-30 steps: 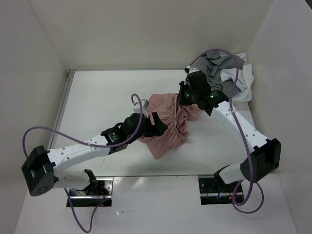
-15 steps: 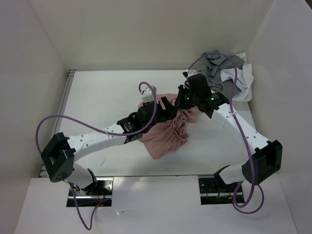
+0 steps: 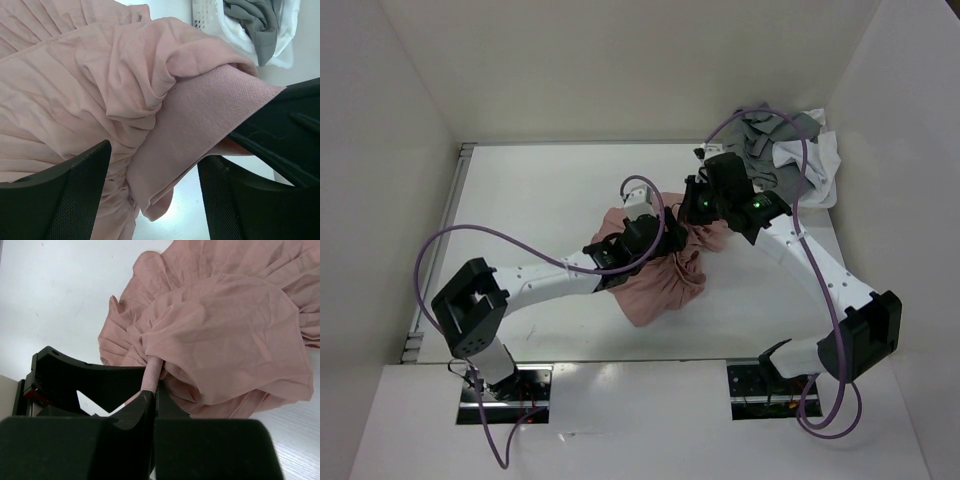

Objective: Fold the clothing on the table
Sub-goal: Flatten the skirt out

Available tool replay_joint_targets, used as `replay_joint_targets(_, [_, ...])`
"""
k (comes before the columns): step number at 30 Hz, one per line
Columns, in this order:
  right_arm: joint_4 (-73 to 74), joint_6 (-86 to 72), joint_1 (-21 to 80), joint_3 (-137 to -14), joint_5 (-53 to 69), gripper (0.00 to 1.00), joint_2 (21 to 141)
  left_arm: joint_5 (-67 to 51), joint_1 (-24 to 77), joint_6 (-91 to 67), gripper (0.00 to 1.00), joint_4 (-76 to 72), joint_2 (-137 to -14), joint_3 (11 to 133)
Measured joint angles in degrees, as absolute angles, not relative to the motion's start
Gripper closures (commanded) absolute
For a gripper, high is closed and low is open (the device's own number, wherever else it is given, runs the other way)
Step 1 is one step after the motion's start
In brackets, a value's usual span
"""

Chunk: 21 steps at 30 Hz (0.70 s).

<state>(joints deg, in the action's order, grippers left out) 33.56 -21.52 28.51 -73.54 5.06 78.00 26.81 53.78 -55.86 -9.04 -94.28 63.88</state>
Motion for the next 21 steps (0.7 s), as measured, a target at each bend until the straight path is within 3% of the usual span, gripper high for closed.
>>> replay_joint_targets(12, [33.21, -20.95, 28.64, -73.54, 3.46, 1.00, 78.02, 27.00, 53.89, -55.70, 0.24, -6.92, -83.42, 63.35])
replay_joint_targets(21, [33.91, -20.49, 28.64, -73.54, 3.44, 1.00, 78.02, 27.11, 53.69, -55.77, 0.24, -7.46, -87.53, 63.37])
